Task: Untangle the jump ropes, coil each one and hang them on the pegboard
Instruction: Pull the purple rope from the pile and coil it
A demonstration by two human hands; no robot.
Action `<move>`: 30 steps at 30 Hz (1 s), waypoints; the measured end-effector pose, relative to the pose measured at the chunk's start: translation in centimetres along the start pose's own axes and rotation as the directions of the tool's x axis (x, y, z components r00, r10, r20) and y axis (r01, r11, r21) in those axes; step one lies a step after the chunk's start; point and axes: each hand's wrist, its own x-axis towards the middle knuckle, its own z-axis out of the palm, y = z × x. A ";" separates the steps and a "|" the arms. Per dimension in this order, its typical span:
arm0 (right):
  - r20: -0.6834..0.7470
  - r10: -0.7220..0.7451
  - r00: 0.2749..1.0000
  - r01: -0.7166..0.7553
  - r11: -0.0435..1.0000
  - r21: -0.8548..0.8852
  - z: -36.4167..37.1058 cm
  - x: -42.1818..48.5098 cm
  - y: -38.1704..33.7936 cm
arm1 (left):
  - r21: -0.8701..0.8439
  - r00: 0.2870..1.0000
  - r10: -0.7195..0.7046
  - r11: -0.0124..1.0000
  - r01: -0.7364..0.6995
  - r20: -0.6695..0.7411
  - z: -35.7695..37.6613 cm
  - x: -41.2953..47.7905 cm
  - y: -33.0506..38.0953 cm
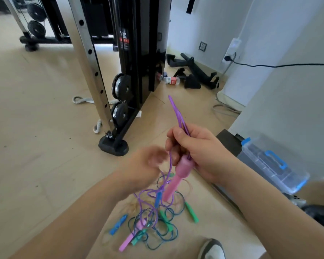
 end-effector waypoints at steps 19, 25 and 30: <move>-0.251 0.090 0.964 -0.142 0.970 -0.197 -4.9 0.2 1.5 | -0.313 0.966 -0.124 0.948 0.049 -0.225 0.7 1.8 1.2; 0.092 0.204 0.975 -0.143 0.884 -0.444 -1.4 0.1 2.9 | -0.562 0.927 -0.167 0.826 -0.055 -0.336 -1.6 1.3 4.1; 0.072 0.220 0.973 -0.187 0.931 -0.313 -0.2 1.0 2.6 | -0.665 0.924 -0.211 0.745 -0.060 -0.319 -2.3 1.8 2.9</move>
